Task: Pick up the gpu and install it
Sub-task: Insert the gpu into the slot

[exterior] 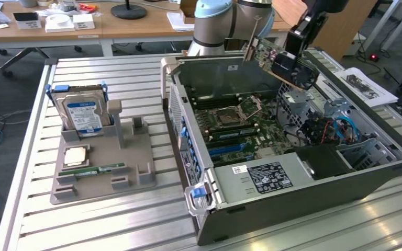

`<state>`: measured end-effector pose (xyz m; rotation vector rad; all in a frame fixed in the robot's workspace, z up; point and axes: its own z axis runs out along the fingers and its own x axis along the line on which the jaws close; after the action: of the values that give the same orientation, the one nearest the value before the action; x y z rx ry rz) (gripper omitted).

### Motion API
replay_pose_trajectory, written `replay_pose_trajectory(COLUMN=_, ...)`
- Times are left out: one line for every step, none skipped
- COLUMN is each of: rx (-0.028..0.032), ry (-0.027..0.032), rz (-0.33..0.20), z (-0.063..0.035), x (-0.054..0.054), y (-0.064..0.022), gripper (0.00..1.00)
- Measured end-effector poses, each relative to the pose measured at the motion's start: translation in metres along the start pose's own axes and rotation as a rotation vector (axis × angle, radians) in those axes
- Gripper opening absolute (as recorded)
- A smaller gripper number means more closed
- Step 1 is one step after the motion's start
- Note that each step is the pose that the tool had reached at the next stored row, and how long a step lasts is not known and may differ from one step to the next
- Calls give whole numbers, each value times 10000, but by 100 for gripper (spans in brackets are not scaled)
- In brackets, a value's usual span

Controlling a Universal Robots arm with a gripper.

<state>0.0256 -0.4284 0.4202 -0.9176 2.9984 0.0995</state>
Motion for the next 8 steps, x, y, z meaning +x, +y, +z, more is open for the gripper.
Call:
replay_pose_trajectory(rx=-1, ry=4, rz=-76, z=0, x=0, y=0, gripper=27)
replay_pose_trajectory(rx=-3, ry=9, rz=-150, z=0, x=0, y=0, gripper=27)
replay_pose_trajectory(rx=-5, ry=14, rz=-231, z=0, x=0, y=0, gripper=27)
replay_pose_trajectory(rx=-6, ry=18, rz=-302, z=0, x=0, y=0, gripper=27)
replay_pose_trajectory(rx=-8, ry=22, rz=-378, z=0, x=0, y=0, gripper=27)
replay_pose_trajectory(rx=-10, ry=27, rz=-452, z=0, x=0, y=0, gripper=27)
replay_pose_trajectory(rx=-12, ry=31, rz=-525, z=0, x=0, y=0, gripper=27)
replay_pose_trajectory(rx=-13, ry=35, rz=-596, z=0, x=0, y=0, gripper=27)
